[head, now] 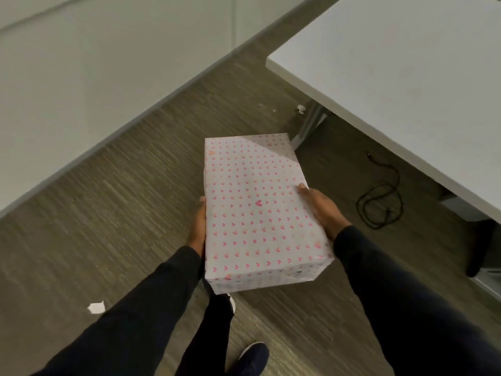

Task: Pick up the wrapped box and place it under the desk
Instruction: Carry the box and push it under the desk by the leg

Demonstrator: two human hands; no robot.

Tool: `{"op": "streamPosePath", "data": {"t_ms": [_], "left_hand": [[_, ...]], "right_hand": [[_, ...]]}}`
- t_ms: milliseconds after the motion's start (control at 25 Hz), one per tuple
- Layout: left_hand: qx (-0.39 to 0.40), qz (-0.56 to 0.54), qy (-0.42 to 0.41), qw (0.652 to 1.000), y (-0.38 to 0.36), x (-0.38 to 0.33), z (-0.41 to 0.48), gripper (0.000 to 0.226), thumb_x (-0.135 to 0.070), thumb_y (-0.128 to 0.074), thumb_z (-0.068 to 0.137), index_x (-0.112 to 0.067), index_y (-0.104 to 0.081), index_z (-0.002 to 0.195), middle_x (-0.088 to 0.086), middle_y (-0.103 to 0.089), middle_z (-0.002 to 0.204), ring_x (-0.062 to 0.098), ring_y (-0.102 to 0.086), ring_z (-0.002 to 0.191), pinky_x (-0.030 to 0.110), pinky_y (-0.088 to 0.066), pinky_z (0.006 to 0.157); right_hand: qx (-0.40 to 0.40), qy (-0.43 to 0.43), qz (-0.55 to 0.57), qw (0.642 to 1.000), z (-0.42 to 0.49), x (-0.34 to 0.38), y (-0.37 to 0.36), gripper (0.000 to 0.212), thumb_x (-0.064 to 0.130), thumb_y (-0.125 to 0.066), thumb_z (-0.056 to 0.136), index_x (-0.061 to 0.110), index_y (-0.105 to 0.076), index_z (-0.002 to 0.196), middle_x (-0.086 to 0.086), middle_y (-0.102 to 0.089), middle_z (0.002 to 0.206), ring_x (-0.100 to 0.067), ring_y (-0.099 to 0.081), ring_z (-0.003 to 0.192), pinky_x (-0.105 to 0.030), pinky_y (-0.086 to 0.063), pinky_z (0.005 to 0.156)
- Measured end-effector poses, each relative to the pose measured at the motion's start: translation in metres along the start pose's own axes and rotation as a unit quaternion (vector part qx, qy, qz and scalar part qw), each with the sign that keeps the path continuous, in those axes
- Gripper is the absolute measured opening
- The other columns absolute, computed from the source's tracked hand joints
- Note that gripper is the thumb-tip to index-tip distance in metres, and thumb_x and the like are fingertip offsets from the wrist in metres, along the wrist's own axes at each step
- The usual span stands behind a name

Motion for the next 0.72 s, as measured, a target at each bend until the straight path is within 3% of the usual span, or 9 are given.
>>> {"op": "streamPosePath", "data": {"t_ms": [80, 160, 280, 480, 640, 720], "left_hand": [[0.008, -0.019, 0.004, 1.000, -0.002, -0.001, 0.020, 0.078, -0.084, -0.032, 0.089, -0.025, -0.064, 0.129, 0.014, -0.076, 0.114, 0.038, -0.072, 0.100, 0.050, -0.059, 0.078], [0.010, -0.034, 0.001, 0.999, 0.002, -0.010, 0.045, 0.078, -0.086, -0.034, 0.086, -0.029, -0.063, 0.132, 0.014, -0.073, 0.124, 0.038, -0.071, 0.110, 0.049, -0.063, 0.079], [0.042, -0.053, 0.021, 0.998, 0.017, -0.019, 0.092, 0.072, -0.082, -0.039, 0.089, -0.031, -0.061, 0.135, 0.013, -0.072, 0.128, 0.036, -0.070, 0.112, 0.045, -0.063, 0.076], [0.058, -0.040, 0.117, 0.991, 0.042, -0.014, 0.178, 0.068, -0.073, -0.058, 0.085, -0.030, -0.057, 0.137, 0.011, -0.075, 0.124, 0.032, -0.073, 0.109, 0.044, -0.064, 0.069], [0.039, -0.016, 0.160, 0.986, 0.044, 0.024, 0.254, 0.072, -0.067, -0.068, 0.080, -0.029, -0.056, 0.139, 0.013, -0.074, 0.124, 0.035, -0.072, 0.111, 0.051, -0.060, 0.084], [0.023, 0.003, 0.160, 0.987, 0.040, 0.054, 0.295, 0.067, -0.063, -0.069, 0.082, -0.029, -0.058, 0.138, 0.007, -0.079, 0.112, 0.029, -0.076, 0.099, 0.046, -0.064, 0.077]], "right_hand": [[-0.003, -0.018, -0.019, 1.000, 0.022, 0.010, 0.001, 0.051, 0.058, -0.060, 0.095, 0.023, -0.058, 0.131, -0.005, -0.067, 0.131, -0.021, -0.070, 0.106, -0.033, -0.059, 0.076], [-0.009, -0.031, -0.045, 0.998, 0.048, 0.020, -0.002, 0.070, 0.063, -0.061, 0.092, 0.020, -0.049, 0.146, -0.006, -0.061, 0.142, -0.021, -0.068, 0.110, -0.029, -0.055, 0.067], [-0.018, -0.052, -0.076, 0.996, 0.087, 0.028, -0.011, 0.087, 0.069, -0.062, 0.087, 0.024, -0.036, 0.157, -0.002, -0.065, 0.133, -0.018, -0.069, 0.103, -0.028, -0.053, 0.067], [-0.033, -0.038, -0.142, 0.989, 0.157, 0.018, -0.020, 0.086, 0.084, -0.069, 0.070, 0.042, -0.050, 0.142, 0.008, -0.078, 0.112, -0.019, -0.079, 0.092, -0.039, -0.060, 0.085], [-0.051, -0.067, -0.156, 0.984, 0.222, -0.021, -0.001, 0.095, 0.090, -0.072, 0.059, 0.044, -0.053, 0.139, 0.007, -0.079, 0.113, -0.021, -0.078, 0.097, -0.047, -0.060, 0.094], [-0.065, -0.072, -0.158, 0.983, 0.258, -0.046, 0.018, 0.097, 0.089, -0.074, 0.058, 0.042, -0.053, 0.140, 0.007, -0.079, 0.113, -0.020, -0.078, 0.097, -0.045, -0.060, 0.093]]}}
Point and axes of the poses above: each hand's wrist, its own z-axis towards the middle knuckle, its own y-axis out of the back of the hand, x = y × z, the point moved 5 cm from there along z, towards the middle knuckle
